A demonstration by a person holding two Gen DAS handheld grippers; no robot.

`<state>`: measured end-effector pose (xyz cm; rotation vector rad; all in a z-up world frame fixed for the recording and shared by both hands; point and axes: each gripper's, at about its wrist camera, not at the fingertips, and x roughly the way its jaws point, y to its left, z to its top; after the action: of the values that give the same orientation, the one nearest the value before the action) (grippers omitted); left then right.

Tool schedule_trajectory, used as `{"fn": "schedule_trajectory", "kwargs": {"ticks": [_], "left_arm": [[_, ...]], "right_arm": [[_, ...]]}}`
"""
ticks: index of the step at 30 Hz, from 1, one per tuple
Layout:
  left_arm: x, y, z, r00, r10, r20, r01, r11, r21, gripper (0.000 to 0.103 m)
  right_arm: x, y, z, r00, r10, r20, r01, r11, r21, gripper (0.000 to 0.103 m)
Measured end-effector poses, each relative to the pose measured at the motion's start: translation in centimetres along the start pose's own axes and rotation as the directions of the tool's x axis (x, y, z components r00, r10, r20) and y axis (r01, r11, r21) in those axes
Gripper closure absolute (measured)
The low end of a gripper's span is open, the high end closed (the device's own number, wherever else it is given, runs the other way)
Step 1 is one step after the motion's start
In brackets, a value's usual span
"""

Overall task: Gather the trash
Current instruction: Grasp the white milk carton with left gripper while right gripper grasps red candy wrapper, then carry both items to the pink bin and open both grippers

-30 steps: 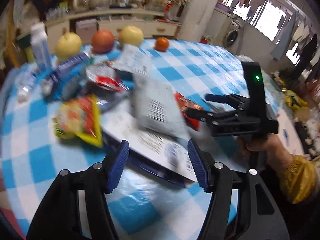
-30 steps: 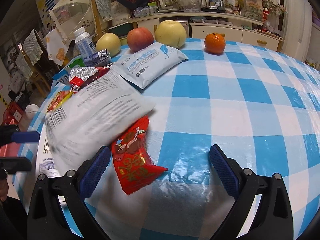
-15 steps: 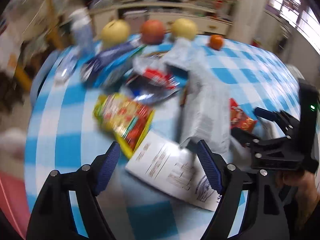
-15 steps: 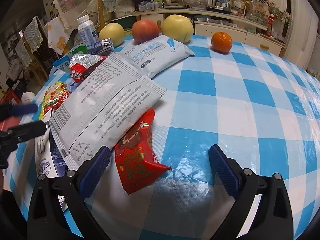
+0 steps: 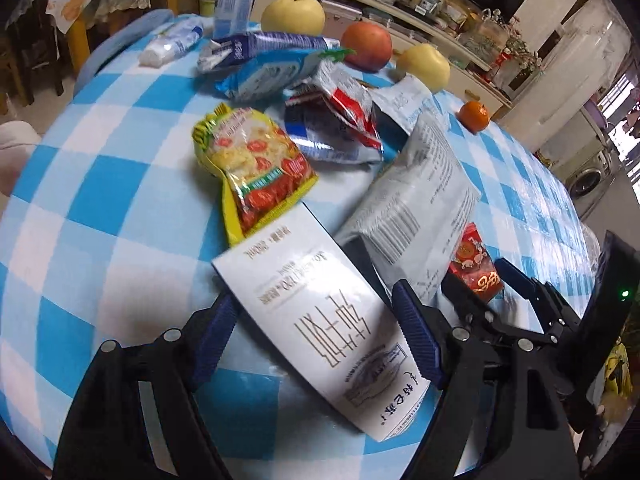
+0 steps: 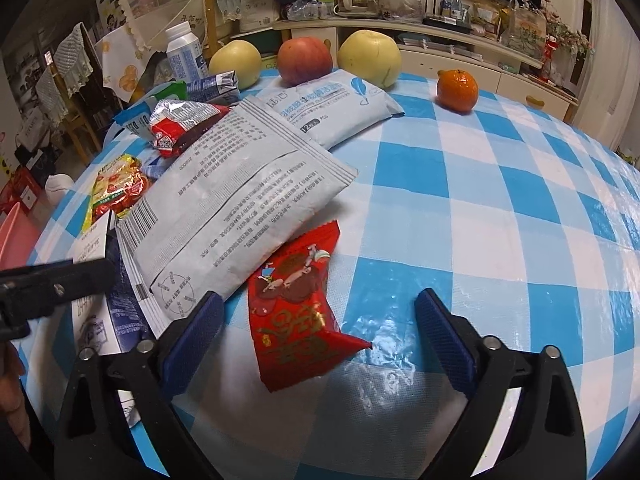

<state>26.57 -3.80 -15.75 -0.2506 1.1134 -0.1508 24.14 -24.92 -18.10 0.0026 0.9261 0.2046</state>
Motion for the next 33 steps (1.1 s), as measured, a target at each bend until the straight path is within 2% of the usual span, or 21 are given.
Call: {"fn": "schedule_trajectory", "kwargs": {"ticks": [4, 6, 9, 13, 14, 23, 33], "left_arm": [[0.4, -0.2, -0.3, 0.999, 0.024, 0.032, -0.024, 1.0, -0.002, 0.024], [0.3, -0.2, -0.2, 0.999, 0.026, 0.04, -0.027, 1.0, 0.003, 0.026], [-0.2, -0.1, -0.2, 0.998, 0.027, 0.052, -0.028, 1.0, 0.014, 0.036], [-0.5, 0.9, -0.2, 0.999, -0.016, 0.048, 0.015, 1.0, 0.002, 0.042], [-0.5, 1.2, -0.2, 0.999, -0.023, 0.049, 0.023, 1.0, -0.002, 0.043], [-1.9, 4.2, -0.3, 0.995, -0.073, 0.064, 0.075, 0.997, -0.027, 0.049], [-6.7, 7.6, 0.3, 0.978, -0.121, 0.171, 0.129, 0.991, -0.038, 0.049]], "right_arm": [[-0.1, 0.1, -0.1, 0.999, -0.039, 0.002, 0.039, 0.999, -0.031, 0.035], [-0.2, 0.0, -0.3, 0.999, -0.047, 0.006, 0.047, 0.998, -0.037, 0.044], [-0.5, -0.3, -0.4, 0.999, -0.053, 0.009, 0.053, 0.998, -0.033, 0.054], [-0.9, -0.2, -0.9, 0.998, -0.064, 0.009, 0.064, 0.997, -0.032, 0.055], [-1.0, -0.2, -1.0, 0.998, -0.065, 0.012, 0.065, 0.997, -0.033, 0.062], [-2.7, 0.0, -1.8, 0.996, -0.072, 0.056, 0.071, 0.997, 0.023, 0.065], [-6.7, 1.8, -1.5, 0.987, -0.028, 0.156, 0.016, 0.997, 0.078, 0.066]]}}
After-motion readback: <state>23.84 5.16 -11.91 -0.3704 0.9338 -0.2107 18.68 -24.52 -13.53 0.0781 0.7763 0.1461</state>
